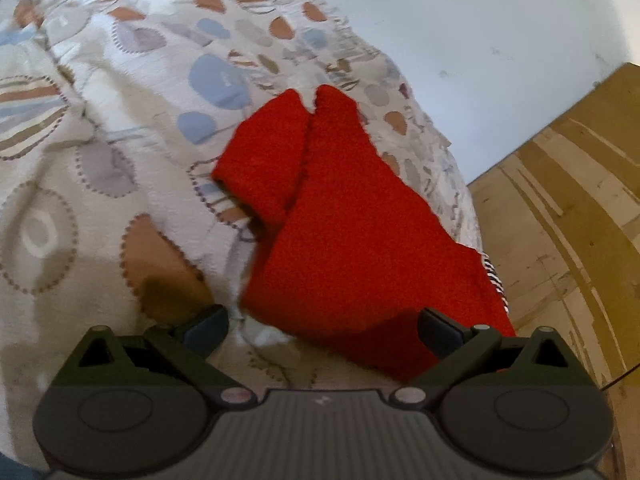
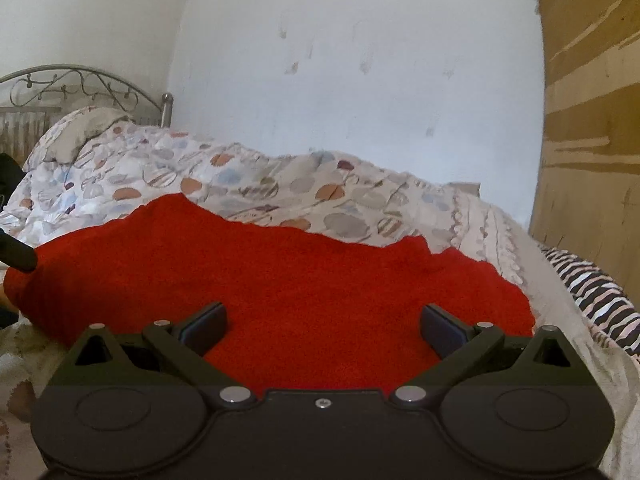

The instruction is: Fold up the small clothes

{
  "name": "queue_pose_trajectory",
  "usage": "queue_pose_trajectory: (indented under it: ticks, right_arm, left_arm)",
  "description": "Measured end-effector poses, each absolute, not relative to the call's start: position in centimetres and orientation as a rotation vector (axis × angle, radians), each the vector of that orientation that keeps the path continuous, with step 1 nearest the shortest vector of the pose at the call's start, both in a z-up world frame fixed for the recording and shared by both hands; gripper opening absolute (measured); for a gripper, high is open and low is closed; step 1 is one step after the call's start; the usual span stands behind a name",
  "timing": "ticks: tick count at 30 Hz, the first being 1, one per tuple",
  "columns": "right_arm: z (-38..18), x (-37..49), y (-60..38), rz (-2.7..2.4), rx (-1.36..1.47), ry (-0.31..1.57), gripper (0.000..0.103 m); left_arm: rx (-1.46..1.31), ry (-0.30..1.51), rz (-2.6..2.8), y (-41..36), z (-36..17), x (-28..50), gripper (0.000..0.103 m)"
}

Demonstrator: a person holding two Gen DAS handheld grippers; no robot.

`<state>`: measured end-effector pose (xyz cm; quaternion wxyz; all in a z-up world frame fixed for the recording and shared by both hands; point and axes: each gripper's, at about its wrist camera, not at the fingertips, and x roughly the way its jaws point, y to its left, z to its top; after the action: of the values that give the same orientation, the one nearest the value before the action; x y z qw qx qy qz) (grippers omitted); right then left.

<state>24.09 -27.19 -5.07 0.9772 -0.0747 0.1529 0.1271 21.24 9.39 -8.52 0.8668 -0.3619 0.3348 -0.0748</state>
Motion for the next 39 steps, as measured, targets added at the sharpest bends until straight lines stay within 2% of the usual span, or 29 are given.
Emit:
queue_pose_trajectory:
  ticks: [11, 14, 18, 22, 26, 35, 39]
  right_arm:
    - [-5.4, 24.1, -26.4, 0.221, -0.203, 0.303, 0.102]
    - [-4.1, 24.2, -26.0, 0.220, -0.216, 0.333, 0.102]
    - [-2.8, 23.4, -25.2, 0.312, -0.177, 0.279, 0.102]
    - [-4.8, 23.9, -22.2, 0.302, -0.343, 0.347, 0.102]
    - [-5.3, 23.9, -21.3, 0.272, -0.394, 0.332, 0.102]
    - [-3.5, 22.6, -25.2, 0.223, -0.351, 0.254, 0.102]
    - [-3.8, 23.3, -27.4, 0.244, -0.291, 0.309, 0.102]
  left_arm:
    - [-0.866, 0.662, -0.179, 9.7, -8.4, 20.3, 0.103]
    - [-0.865, 0.652, -0.187, 9.7, -8.0, 20.0, 0.102]
    - [-0.871, 0.636, -0.174, 9.9, -7.7, 19.7, 0.103]
    - [-0.898, 0.630, -0.162, 10.2, -7.8, 19.6, 0.103]
    - [-0.898, 0.637, -0.168, 9.9, -7.9, 19.8, 0.103]
    - [-0.912, 0.637, -0.216, 8.5, -8.1, 20.9, 0.102]
    - [-0.887, 0.628, -0.196, 7.6, -8.5, 22.2, 0.102]
